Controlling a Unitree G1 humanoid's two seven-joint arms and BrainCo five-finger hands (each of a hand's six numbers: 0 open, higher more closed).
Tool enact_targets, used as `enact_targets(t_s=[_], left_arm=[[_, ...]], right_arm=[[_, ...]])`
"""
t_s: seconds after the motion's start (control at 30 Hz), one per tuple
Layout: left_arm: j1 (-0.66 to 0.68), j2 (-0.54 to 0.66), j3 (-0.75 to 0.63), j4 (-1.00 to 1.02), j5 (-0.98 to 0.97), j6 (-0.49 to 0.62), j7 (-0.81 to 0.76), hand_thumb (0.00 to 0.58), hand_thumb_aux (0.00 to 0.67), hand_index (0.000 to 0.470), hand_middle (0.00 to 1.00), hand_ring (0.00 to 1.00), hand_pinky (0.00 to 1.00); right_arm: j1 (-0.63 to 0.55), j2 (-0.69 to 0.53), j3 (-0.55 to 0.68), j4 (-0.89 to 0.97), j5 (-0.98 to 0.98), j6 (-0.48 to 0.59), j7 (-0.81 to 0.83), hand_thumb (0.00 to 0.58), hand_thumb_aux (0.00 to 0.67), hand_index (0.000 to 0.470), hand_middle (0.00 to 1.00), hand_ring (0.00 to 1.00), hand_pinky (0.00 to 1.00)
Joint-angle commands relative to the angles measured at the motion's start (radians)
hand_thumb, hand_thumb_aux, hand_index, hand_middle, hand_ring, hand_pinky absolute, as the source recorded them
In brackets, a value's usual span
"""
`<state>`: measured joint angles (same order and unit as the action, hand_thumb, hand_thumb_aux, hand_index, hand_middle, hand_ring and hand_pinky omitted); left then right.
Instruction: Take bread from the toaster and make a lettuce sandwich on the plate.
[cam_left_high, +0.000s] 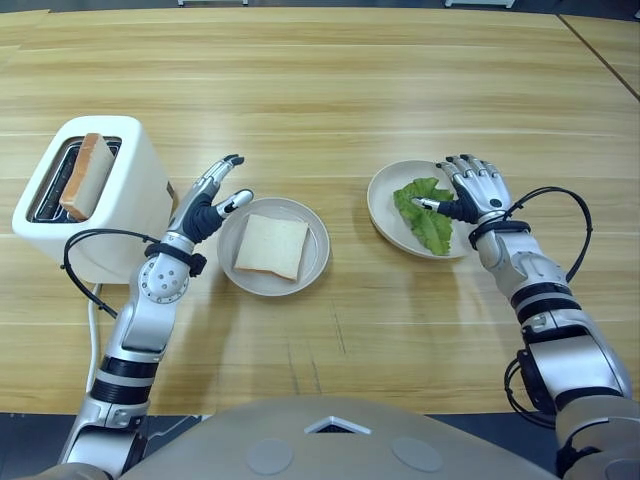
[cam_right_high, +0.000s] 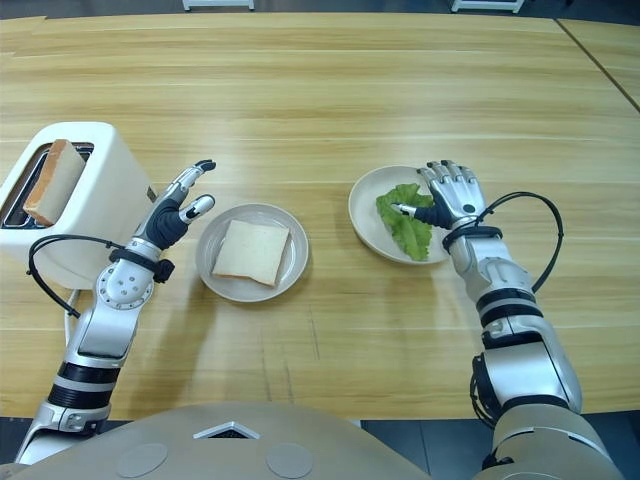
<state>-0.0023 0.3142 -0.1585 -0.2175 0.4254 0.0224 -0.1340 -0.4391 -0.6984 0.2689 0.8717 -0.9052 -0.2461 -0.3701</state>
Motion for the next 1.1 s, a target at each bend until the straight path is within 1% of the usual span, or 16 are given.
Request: enact_targets(t_s=[0.03,0.07,0.13,0.23,0.27,0.3,0.33,0.37,0.4,0.43,0.53,0.63,0.9,1.0,1.07,1.1], left_arm=[[-0.010,-0.004,-0.002,0.006,-0.001,0.001,-0.001,0.000,0.000,0.000,0.00,0.00,0.00],[-0.009,-0.005,-0.002,0.007,-0.001,0.001,0.000,0.000,0.000,0.000,0.00,0.00,0.00],[-0.006,-0.004,0.001,0.007,-0.002,0.001,0.001,0.000,0.000,0.000,0.00,0.00,0.00],[-0.003,-0.004,0.006,0.010,-0.003,0.000,0.003,0.000,0.000,0.000,0.00,0.00,0.00],[-0.003,-0.004,0.008,0.011,-0.004,0.000,0.004,0.000,0.000,0.000,0.00,0.00,0.00],[-0.004,-0.004,0.008,0.011,-0.004,0.000,0.003,0.000,0.000,0.000,0.00,0.00,0.00],[-0.005,-0.004,0.008,0.012,-0.005,0.000,0.002,0.000,0.000,0.000,0.00,0.00,0.00],[-0.006,-0.004,0.009,0.012,-0.005,0.000,0.001,0.000,0.000,0.000,0.00,0.00,0.00],[-0.006,-0.003,0.009,0.011,-0.005,0.000,0.000,0.000,0.000,0.000,0.00,0.00,0.00],[-0.006,-0.003,0.009,0.011,-0.005,0.000,0.000,0.000,0.000,0.000,0.00,0.00,0.00],[-0.004,-0.003,0.006,0.012,-0.004,-0.003,-0.002,0.000,0.000,0.000,0.00,0.00,0.00],[-0.005,-0.003,0.004,0.016,-0.004,-0.006,-0.003,0.000,0.000,0.000,0.00,0.00,0.00],[0.000,-0.006,0.002,0.016,-0.003,-0.008,0.001,0.000,0.000,0.000,0.00,0.00,0.00],[0.000,-0.006,0.000,0.015,-0.003,-0.008,0.000,0.000,0.000,0.000,0.00,0.00,0.00],[0.002,-0.006,0.000,0.014,-0.003,-0.008,0.000,0.000,0.000,0.000,0.00,0.00,0.00],[0.002,-0.006,0.000,0.014,-0.003,-0.007,0.001,0.000,0.000,0.000,0.00,0.00,0.00]], right_arm=[[0.080,-0.076,-0.014,-0.108,0.052,-0.026,0.030,0.144,0.089,0.063,0.00,0.00,0.00],[0.111,-0.092,-0.026,-0.160,0.070,-0.028,0.046,0.096,0.058,0.041,0.00,0.00,0.00],[0.176,-0.119,-0.052,-0.270,0.107,-0.023,0.090,0.058,0.034,0.024,0.00,0.00,0.00],[0.266,-0.150,-0.083,-0.424,0.135,0.011,0.153,0.066,0.039,0.028,0.00,0.00,0.00],[0.290,-0.154,-0.087,-0.459,0.139,0.021,0.171,0.083,0.050,0.035,0.00,0.00,0.00],[0.314,-0.154,-0.091,-0.490,0.146,0.030,0.192,0.116,0.071,0.050,0.00,0.00,0.00],[0.337,-0.151,-0.092,-0.512,0.152,0.037,0.208,0.124,0.076,0.053,0.00,0.00,0.00],[0.355,-0.148,-0.091,-0.526,0.157,0.041,0.220,0.148,0.092,0.065,0.00,0.00,0.00],[0.367,-0.143,-0.087,-0.527,0.161,0.043,0.230,0.148,0.092,0.065,0.00,0.00,0.00],[0.374,-0.141,-0.080,-0.518,0.159,0.042,0.234,0.179,0.113,0.079,0.00,0.00,0.00],[0.374,-0.131,-0.069,-0.489,0.156,0.035,0.233,0.216,0.139,0.098,0.00,0.00,0.00],[0.369,-0.123,-0.060,-0.470,0.155,0.029,0.233,0.288,0.194,0.136,0.00,0.00,0.00],[0.353,-0.116,-0.050,-0.437,0.151,0.016,0.230,0.349,0.247,0.173,0.00,0.00,0.00],[0.352,-0.117,-0.045,-0.426,0.150,0.012,0.229,0.390,0.286,0.201,0.00,0.00,0.00],[0.350,-0.118,-0.041,-0.412,0.149,0.007,0.225,0.436,0.336,0.236,0.00,0.00,0.00],[0.348,-0.119,-0.038,-0.407,0.148,0.006,0.226,0.441,0.342,0.240,0.00,0.00,0.00]])
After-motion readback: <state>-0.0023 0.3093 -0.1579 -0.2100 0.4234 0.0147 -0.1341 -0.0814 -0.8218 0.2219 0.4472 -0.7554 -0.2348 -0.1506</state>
